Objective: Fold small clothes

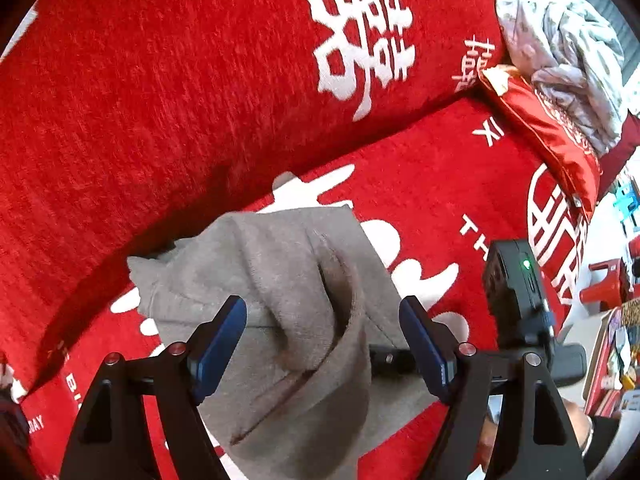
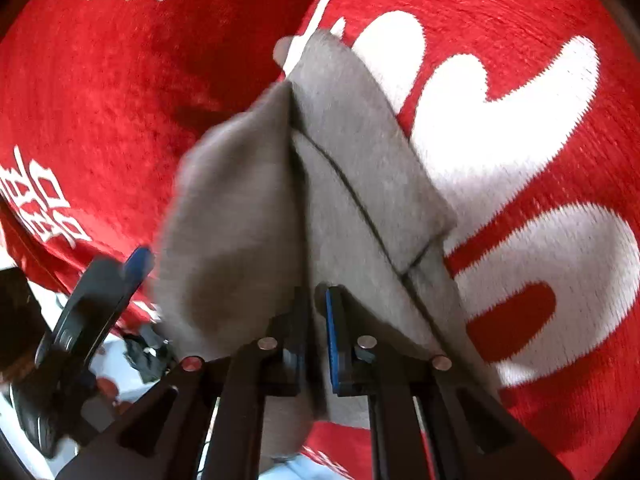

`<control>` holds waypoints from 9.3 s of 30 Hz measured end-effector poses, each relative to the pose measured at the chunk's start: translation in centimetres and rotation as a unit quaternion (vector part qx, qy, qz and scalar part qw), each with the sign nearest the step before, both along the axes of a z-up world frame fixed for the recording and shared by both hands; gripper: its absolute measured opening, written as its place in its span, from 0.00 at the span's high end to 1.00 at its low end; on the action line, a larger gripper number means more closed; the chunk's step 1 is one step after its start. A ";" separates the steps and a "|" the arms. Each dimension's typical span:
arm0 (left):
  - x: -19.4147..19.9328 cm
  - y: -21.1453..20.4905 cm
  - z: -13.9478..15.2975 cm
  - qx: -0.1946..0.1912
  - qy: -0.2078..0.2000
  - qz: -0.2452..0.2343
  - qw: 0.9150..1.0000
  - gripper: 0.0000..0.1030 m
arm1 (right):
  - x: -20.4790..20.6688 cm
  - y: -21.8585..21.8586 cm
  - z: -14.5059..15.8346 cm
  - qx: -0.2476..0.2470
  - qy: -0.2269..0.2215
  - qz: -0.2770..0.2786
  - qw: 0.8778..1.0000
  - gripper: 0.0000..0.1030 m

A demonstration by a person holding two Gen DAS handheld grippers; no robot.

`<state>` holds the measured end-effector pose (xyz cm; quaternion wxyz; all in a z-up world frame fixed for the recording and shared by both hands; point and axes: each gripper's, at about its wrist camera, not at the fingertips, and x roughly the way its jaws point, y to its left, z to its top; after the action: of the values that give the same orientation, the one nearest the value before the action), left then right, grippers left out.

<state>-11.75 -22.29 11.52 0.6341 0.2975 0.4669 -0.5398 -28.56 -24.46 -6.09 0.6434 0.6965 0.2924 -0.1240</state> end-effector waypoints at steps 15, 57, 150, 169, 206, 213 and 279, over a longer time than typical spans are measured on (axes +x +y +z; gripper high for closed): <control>10.6 5.2 -8.2 0.089 -0.004 0.177 0.980 0.23 | -3.2 -4.8 -1.4 0.063 -0.102 -0.057 0.991 0.46; 3.9 9.5 -4.3 0.031 0.022 0.106 0.994 0.23 | 1.0 -3.8 2.3 -0.003 -0.011 0.055 0.998 0.37; 6.1 12.2 -9.0 0.119 0.036 0.197 0.973 0.22 | -0.7 -1.0 7.3 -0.211 0.236 0.144 0.938 0.60; 8.0 11.4 -9.9 0.111 0.052 0.232 0.965 0.01 | -0.3 -3.8 7.2 -0.188 0.179 0.131 0.957 0.39; 10.1 7.6 -16.2 0.067 0.267 0.207 0.939 0.01 | 6.5 -6.4 0.7 -0.071 0.022 0.201 0.977 0.33; 9.8 8.7 -14.3 0.039 0.245 0.222 0.943 0.40 | 5.9 -6.3 0.2 -0.029 0.024 0.167 0.985 0.72; 3.6 29.6 -10.4 0.094 0.084 0.243 0.962 0.49 | 4.2 16.0 7.8 -0.247 0.211 0.276 0.905 0.96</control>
<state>-8.10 7.28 1.09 0.6738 0.1870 0.6256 -0.3459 -24.34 -8.50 1.68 0.7268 0.3644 0.5615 -0.1539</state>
